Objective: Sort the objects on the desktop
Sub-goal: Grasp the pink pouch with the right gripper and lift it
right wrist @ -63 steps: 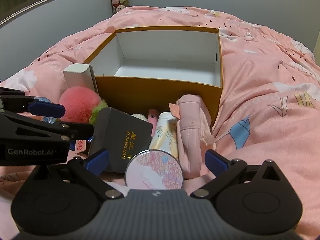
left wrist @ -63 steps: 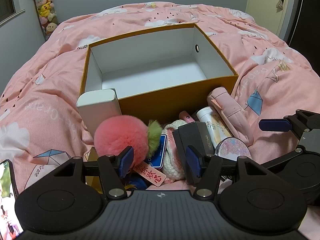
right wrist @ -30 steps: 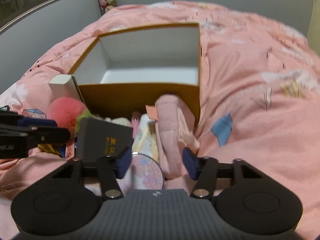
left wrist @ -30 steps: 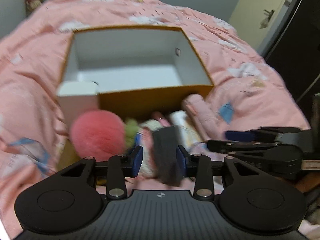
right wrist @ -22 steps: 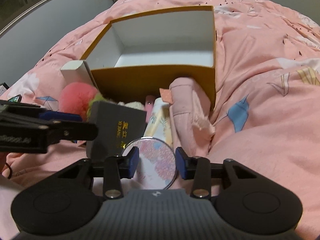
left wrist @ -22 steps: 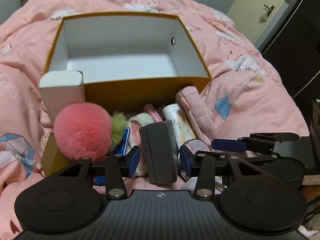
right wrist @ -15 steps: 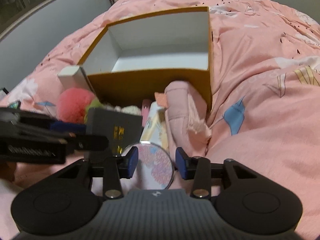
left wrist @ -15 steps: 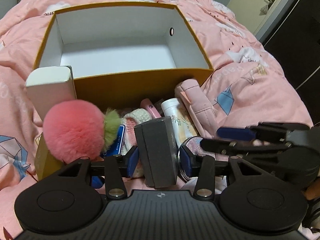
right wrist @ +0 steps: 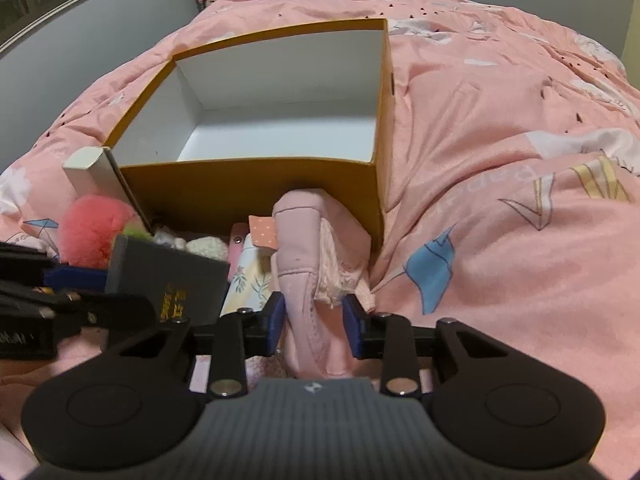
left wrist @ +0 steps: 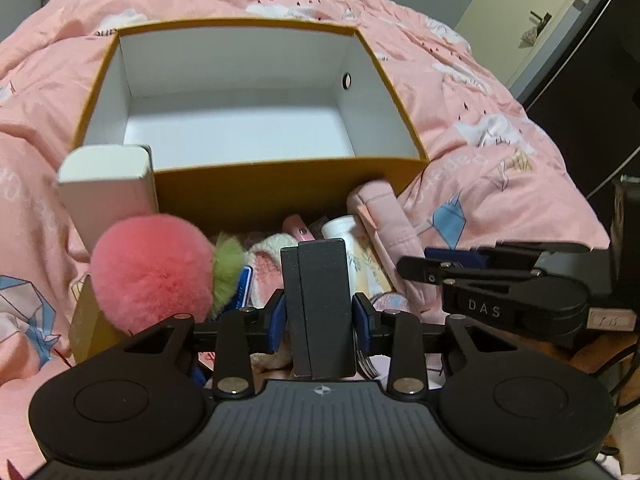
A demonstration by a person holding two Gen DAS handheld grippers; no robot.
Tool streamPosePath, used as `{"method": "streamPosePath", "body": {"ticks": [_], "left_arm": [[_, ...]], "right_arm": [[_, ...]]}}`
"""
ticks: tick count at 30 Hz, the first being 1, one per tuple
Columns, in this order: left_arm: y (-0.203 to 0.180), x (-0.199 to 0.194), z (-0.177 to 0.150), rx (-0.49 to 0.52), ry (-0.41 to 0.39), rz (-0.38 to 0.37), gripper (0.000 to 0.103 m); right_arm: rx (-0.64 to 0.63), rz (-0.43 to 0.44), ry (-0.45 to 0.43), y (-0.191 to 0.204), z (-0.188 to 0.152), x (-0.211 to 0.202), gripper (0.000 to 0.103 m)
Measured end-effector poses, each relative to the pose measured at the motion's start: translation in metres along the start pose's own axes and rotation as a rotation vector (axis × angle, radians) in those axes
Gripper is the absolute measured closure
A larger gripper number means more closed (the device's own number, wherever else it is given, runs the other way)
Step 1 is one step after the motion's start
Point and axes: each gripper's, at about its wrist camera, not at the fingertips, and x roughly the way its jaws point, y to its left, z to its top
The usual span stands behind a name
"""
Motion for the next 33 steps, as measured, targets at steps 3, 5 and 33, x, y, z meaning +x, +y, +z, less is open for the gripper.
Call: {"method": "streamPosePath", "body": {"ticks": [3, 5, 33], "left_arm": [[-0.002, -0.01, 0.003, 0.008, -0.028, 0.003, 0.064], [-0.003, -0.017, 0.006, 0.013, -0.041, 0.009, 0.064], [0.022, -0.074, 0.102, 0.067, -0.256, 0.139, 0.064]], "right_arm": [[0.008, 0.007, -0.002, -0.001, 0.0, -0.006, 0.087], [0.007, 0.028, -0.007, 0.001, 0.001, -0.014, 0.095], [-0.183, 0.222, -0.265, 0.046, 0.13, -0.07, 0.096]]}}
